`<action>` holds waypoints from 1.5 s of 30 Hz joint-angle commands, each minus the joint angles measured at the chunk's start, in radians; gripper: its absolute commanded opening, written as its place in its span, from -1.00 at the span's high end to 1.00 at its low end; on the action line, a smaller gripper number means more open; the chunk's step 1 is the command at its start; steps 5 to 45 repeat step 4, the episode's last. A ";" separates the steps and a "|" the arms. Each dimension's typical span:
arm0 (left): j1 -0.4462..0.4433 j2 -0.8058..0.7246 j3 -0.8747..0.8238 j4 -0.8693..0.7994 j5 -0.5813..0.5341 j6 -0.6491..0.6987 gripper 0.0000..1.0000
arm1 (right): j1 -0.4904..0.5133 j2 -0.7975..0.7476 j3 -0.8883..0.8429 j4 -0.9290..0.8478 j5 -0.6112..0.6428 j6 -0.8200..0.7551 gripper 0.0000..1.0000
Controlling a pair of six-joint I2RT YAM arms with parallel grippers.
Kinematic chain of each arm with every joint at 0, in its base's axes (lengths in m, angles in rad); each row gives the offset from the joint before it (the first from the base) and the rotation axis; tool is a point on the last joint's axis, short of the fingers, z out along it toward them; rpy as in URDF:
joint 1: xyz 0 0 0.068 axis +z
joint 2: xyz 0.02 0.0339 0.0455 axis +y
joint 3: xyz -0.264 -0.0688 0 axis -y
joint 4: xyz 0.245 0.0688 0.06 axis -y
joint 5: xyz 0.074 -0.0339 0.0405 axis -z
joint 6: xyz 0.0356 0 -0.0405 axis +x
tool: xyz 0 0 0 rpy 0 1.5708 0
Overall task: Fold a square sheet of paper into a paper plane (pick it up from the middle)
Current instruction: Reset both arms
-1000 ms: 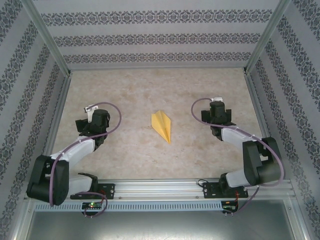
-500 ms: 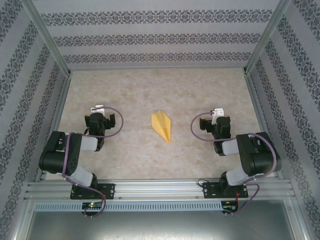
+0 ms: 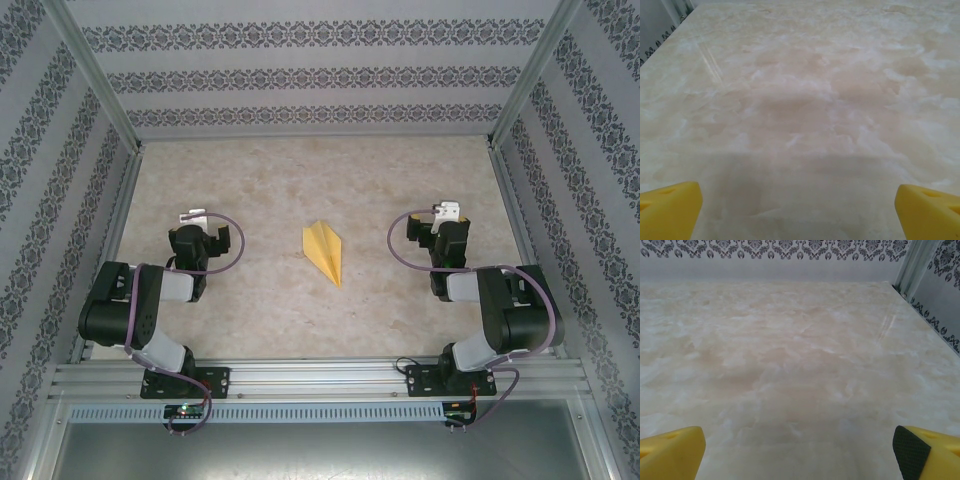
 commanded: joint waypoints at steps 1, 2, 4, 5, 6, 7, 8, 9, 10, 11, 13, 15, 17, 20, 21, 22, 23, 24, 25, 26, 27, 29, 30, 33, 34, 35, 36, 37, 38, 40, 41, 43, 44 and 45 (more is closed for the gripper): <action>0.019 -0.006 0.017 0.031 0.033 -0.008 -1.00 | -0.005 -0.013 0.007 0.007 0.014 0.019 -0.95; 0.018 -0.008 0.015 0.035 0.034 -0.007 -1.00 | -0.004 -0.014 0.007 0.005 0.014 0.020 -0.95; 0.019 -0.007 0.012 0.040 0.043 -0.002 -1.00 | -0.005 -0.014 0.007 0.006 0.016 0.019 -0.95; 0.019 -0.007 0.012 0.040 0.043 -0.002 -1.00 | -0.005 -0.014 0.007 0.006 0.016 0.019 -0.95; 0.019 -0.007 0.012 0.040 0.043 -0.002 -1.00 | -0.005 -0.014 0.007 0.006 0.016 0.019 -0.95; 0.019 -0.007 0.012 0.040 0.043 -0.002 -1.00 | -0.005 -0.014 0.007 0.006 0.016 0.019 -0.95; 0.019 -0.007 0.012 0.040 0.043 -0.002 -1.00 | -0.005 -0.014 0.007 0.006 0.016 0.019 -0.95; 0.019 -0.007 0.012 0.040 0.043 -0.002 -1.00 | -0.005 -0.014 0.007 0.006 0.016 0.019 -0.95; 0.019 -0.007 0.012 0.040 0.043 -0.002 -1.00 | -0.005 -0.014 0.007 0.006 0.016 0.019 -0.95; 0.019 -0.007 0.012 0.040 0.043 -0.002 -1.00 | -0.005 -0.014 0.007 0.006 0.016 0.019 -0.95; 0.019 -0.007 0.012 0.040 0.043 -0.002 -1.00 | -0.005 -0.014 0.007 0.006 0.016 0.019 -0.95; 0.019 -0.007 0.012 0.040 0.043 -0.002 -1.00 | -0.005 -0.014 0.007 0.006 0.016 0.019 -0.95; 0.019 -0.007 0.012 0.040 0.043 -0.002 -1.00 | -0.005 -0.014 0.007 0.006 0.016 0.019 -0.95; 0.019 -0.007 0.012 0.040 0.043 -0.002 -1.00 | -0.005 -0.014 0.007 0.006 0.016 0.019 -0.95; 0.019 -0.007 0.012 0.040 0.043 -0.002 -1.00 | -0.005 -0.014 0.007 0.006 0.016 0.019 -0.95; 0.019 -0.007 0.012 0.040 0.043 -0.002 -1.00 | -0.005 -0.014 0.007 0.006 0.016 0.019 -0.95; 0.019 -0.007 0.012 0.040 0.043 -0.002 -1.00 | -0.005 -0.014 0.007 0.006 0.016 0.019 -0.95; 0.019 -0.007 0.012 0.040 0.043 -0.002 -1.00 | -0.005 -0.014 0.007 0.006 0.016 0.019 -0.95; 0.019 -0.007 0.012 0.040 0.043 -0.002 -1.00 | -0.005 -0.014 0.007 0.006 0.016 0.019 -0.95; 0.019 -0.007 0.012 0.040 0.043 -0.002 -1.00 | -0.005 -0.014 0.007 0.006 0.016 0.019 -0.95; 0.019 -0.007 0.012 0.040 0.043 -0.002 -1.00 | -0.005 -0.014 0.007 0.006 0.016 0.019 -0.95; 0.019 -0.007 0.012 0.040 0.043 -0.002 -1.00 | -0.005 -0.014 0.007 0.006 0.016 0.019 -0.95; 0.019 -0.007 0.012 0.040 0.043 -0.002 -1.00 | -0.005 -0.014 0.007 0.006 0.016 0.019 -0.95; 0.019 -0.007 0.012 0.040 0.043 -0.002 -1.00 | -0.005 -0.014 0.007 0.006 0.016 0.019 -0.95; 0.019 -0.007 0.012 0.040 0.043 -0.002 -1.00 | -0.005 -0.014 0.007 0.006 0.016 0.019 -0.95; 0.019 -0.007 0.012 0.040 0.043 -0.002 -1.00 | -0.005 -0.014 0.007 0.006 0.016 0.019 -0.95; 0.019 -0.007 0.012 0.040 0.043 -0.002 -1.00 | -0.005 -0.014 0.007 0.006 0.016 0.019 -0.95; 0.019 -0.007 0.012 0.040 0.043 -0.002 -1.00 | -0.005 -0.014 0.007 0.006 0.016 0.019 -0.95; 0.019 -0.007 0.012 0.040 0.043 -0.002 -1.00 | -0.005 -0.014 0.007 0.006 0.016 0.019 -0.95; 0.019 -0.007 0.012 0.040 0.043 -0.002 -1.00 | -0.005 -0.014 0.007 0.006 0.016 0.019 -0.95; 0.019 -0.007 0.012 0.040 0.043 -0.002 -1.00 | -0.005 -0.014 0.007 0.006 0.016 0.019 -0.95; 0.019 -0.007 0.012 0.040 0.043 -0.002 -1.00 | -0.005 -0.014 0.007 0.006 0.016 0.019 -0.95; 0.019 -0.007 0.012 0.040 0.043 -0.002 -1.00 | -0.005 -0.014 0.007 0.006 0.016 0.019 -0.95; 0.019 -0.007 0.012 0.040 0.043 -0.002 -1.00 | -0.005 -0.014 0.007 0.006 0.016 0.019 -0.95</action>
